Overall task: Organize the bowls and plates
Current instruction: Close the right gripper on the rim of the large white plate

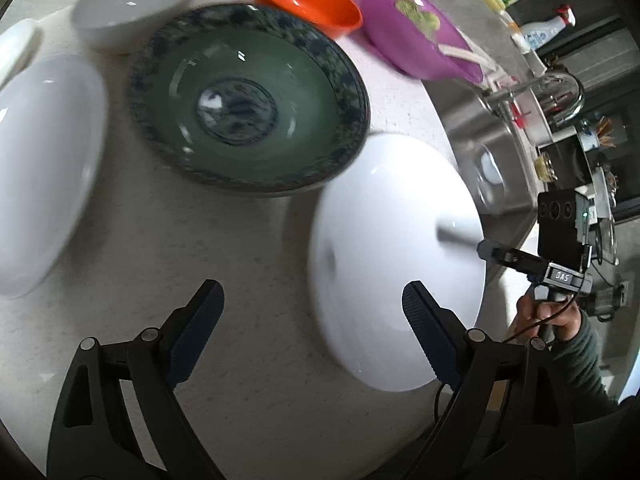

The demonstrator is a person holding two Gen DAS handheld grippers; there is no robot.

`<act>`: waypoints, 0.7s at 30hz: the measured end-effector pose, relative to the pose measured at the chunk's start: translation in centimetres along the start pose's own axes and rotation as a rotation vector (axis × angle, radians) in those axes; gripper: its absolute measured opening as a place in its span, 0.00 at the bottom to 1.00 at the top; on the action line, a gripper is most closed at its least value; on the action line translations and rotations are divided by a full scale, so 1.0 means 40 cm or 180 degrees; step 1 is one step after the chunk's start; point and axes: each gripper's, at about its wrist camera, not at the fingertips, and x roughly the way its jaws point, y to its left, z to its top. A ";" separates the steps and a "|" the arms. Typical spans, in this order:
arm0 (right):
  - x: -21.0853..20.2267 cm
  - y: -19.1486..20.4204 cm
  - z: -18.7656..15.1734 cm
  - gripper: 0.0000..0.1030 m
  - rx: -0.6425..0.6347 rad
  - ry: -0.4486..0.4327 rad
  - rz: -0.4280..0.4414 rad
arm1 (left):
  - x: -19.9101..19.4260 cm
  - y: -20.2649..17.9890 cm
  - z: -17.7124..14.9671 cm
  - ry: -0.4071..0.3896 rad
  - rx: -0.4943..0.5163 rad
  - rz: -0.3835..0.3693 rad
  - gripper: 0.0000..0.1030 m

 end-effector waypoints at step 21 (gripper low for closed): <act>0.023 -0.013 -0.007 0.14 0.0118 0.0112 -0.0148 | 0.096 -0.035 0.051 0.0100 0.0271 0.0425 0.23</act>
